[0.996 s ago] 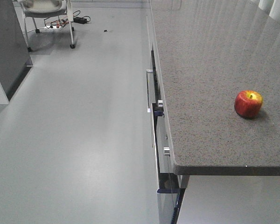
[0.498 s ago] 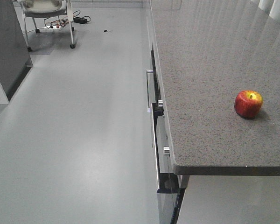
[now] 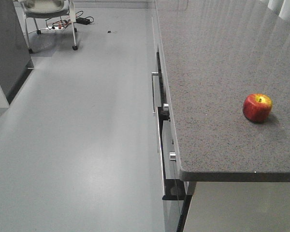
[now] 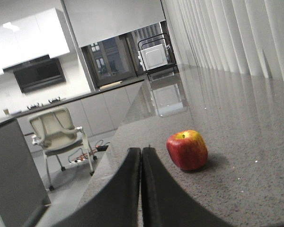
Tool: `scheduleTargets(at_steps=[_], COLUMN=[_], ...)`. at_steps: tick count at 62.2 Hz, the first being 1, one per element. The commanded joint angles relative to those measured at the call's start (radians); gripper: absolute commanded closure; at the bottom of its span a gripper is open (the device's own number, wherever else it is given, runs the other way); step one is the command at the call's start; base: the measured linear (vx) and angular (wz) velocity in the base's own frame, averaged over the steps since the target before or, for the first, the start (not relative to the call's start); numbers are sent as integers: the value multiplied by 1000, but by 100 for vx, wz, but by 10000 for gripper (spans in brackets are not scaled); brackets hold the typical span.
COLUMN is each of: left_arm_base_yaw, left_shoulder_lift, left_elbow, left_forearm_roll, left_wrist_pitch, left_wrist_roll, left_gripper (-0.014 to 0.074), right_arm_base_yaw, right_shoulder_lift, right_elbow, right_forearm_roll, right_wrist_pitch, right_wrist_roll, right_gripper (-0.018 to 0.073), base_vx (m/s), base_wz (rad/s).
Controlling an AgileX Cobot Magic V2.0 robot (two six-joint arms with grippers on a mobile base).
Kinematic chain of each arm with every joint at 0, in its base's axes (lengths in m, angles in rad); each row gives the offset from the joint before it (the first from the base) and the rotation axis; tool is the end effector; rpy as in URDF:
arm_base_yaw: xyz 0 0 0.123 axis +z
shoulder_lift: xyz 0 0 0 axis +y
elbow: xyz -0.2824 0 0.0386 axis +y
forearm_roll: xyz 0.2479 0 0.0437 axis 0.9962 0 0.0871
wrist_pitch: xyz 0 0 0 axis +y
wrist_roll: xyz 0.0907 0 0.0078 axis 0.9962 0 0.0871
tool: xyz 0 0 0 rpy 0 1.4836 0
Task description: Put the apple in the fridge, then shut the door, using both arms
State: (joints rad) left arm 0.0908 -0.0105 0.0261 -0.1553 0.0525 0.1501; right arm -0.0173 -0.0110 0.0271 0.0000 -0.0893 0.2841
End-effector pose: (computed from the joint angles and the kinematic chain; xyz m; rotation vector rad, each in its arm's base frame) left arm 0.0566 0.0044 0.2001 -0.0679 1.5499 0.0616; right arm 0.0556 -0.0010 0.2126 0.2123 1.3980 0.2209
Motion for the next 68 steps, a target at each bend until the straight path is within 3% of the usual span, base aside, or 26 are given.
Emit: scheduleTargets(at_steps=[1,17,27,33,36,43,47,68], left_arm_base_yaw=[-2,-2,-2,-2,-2,-2,-2,-2], left_shoulder_lift=[-16,-16,-16,-16,-16,-16,-16,-16], left_elbow=[21,21,21,21,21,21,21,21], left_forearm_roll=[-4,-4,-4,-4,-4,-4,-4,-4], left_wrist_pitch=[-68,-68,-68,-68,-68,-68,-68,-68], left_wrist_roll=[-9,-9,-9,-9,-9,-9,-9,-9], left_gripper=[603,603,603,603,603,603,603,603], right_arm_base_yaw=[-6,-6,-6,-6,-6,-6,-6,-6], right_shoulder_lift=[-16,122,320,434,486,560,583,766], right_elbow=[-52,-406,-625,-716,-754,-783,-777,-882], right_forearm_roll=[11,-44,-39,-16,7,18,15,15], right_wrist_pitch=[-19,332,515,562,565,505,493,510], right_wrist_roll=[5,-31,-180,-264,-292,-293,-293,-290], right_gripper=[563,561,490,344,218,-67,-170,-123], base_vx=[0,0,0,0,0,0,0,0], base_wz=[0,0,0,0,0,0,0,0])
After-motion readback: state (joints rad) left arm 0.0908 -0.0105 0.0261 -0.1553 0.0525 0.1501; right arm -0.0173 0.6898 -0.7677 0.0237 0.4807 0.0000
